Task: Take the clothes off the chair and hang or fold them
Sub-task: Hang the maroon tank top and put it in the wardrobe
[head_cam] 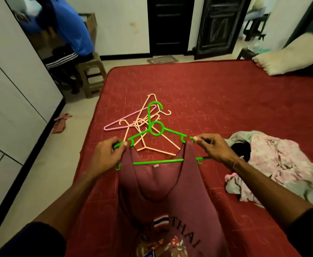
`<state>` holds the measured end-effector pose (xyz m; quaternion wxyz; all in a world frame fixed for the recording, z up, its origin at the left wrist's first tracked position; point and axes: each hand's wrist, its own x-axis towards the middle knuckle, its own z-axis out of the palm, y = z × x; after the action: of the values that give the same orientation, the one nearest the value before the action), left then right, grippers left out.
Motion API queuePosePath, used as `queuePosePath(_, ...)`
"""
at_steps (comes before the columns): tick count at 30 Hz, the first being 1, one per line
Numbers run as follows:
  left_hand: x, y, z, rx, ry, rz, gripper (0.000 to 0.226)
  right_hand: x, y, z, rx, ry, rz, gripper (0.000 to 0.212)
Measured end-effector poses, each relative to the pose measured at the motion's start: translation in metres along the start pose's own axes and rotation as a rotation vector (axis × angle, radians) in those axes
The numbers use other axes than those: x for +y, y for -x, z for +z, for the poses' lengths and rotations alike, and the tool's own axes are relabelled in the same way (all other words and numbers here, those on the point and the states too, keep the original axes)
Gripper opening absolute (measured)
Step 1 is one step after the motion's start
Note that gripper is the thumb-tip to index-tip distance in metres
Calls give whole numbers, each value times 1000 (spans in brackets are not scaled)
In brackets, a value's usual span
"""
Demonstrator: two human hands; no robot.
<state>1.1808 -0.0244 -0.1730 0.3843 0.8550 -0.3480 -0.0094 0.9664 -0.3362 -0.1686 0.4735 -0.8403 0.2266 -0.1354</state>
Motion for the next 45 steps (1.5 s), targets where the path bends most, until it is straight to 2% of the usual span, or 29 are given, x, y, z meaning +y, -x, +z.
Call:
queuePosePath(2,20,-5,-20,-48,144,-79,20,-23,9,-15,-20,-15,2,16)
queuePosePath(4,40,-9,-41,-154,243,-125,22,-44,18,-30,-82,-30,26,12)
queuePosePath(7,72,-8,-77,-293,268,-120,10,-75,34,-52,-134,4,20,16)
queuePosePath(10,103,-5,-110,-323,250,-76,6,-111,52,-72,-157,-6,12,14)
queuePosePath(15,158,13,-160,-266,193,-61,7,-161,89,-111,-209,46,-8,14)
queuePosePath(18,190,32,-185,-234,183,-19,7,-189,112,-131,-216,76,-87,16)
queuePosePath(22,234,66,-211,-208,180,44,10,-221,153,-153,-154,67,-143,44)
queuePosePath(23,243,72,-215,-199,181,55,11,-229,163,-159,-145,70,-153,45)
queuePosePath(26,275,103,-232,-166,194,56,9,-252,199,-177,-148,93,-194,21)
queuePosePath(29,305,132,-251,-114,234,55,15,-275,230,-192,-176,137,-248,15)
queuePosePath(32,333,160,-271,-90,197,59,20,-293,253,-205,-121,164,-290,26)
queuePosePath(36,367,186,-299,-58,138,85,21,-315,279,-230,-14,143,-364,53)
queuePosePath(43,435,210,-341,-2,81,201,8,-355,323,-276,124,156,-494,50)
queuePosePath(45,460,214,-360,27,34,255,11,-374,336,-290,200,143,-538,48)
